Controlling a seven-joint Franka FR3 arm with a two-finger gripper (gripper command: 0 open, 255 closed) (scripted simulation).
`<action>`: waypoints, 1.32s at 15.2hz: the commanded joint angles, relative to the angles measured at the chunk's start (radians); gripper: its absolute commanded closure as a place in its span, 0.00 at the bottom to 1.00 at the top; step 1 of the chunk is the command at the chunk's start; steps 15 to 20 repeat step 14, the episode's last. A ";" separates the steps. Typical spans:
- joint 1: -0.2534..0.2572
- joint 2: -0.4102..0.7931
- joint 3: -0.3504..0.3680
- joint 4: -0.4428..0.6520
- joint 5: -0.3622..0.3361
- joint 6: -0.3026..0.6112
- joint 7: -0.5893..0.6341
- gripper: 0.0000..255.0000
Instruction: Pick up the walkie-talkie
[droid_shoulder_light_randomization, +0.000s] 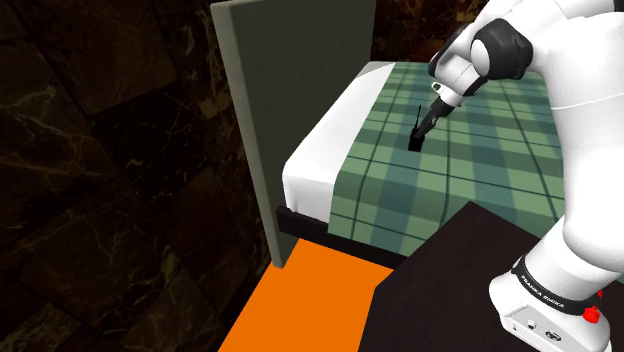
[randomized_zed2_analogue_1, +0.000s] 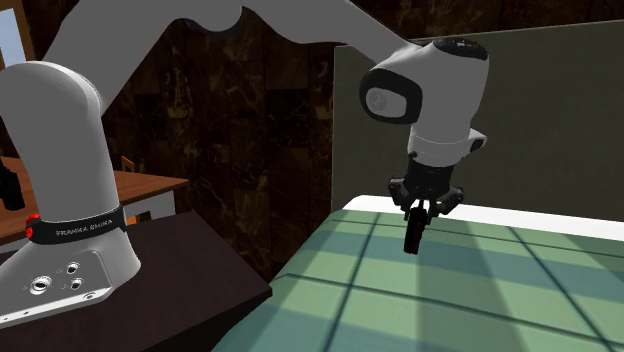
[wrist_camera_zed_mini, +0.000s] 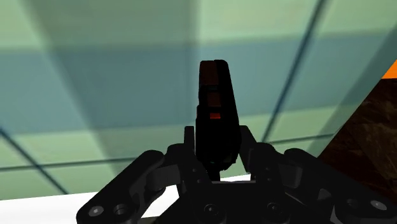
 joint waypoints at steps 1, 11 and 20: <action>0.009 -0.018 -0.011 -0.001 -0.017 -0.009 0.015 1.00; 0.046 -0.103 -0.065 0.004 -0.100 -0.061 0.089 1.00; 0.051 -0.112 -0.071 0.006 -0.110 -0.067 0.098 1.00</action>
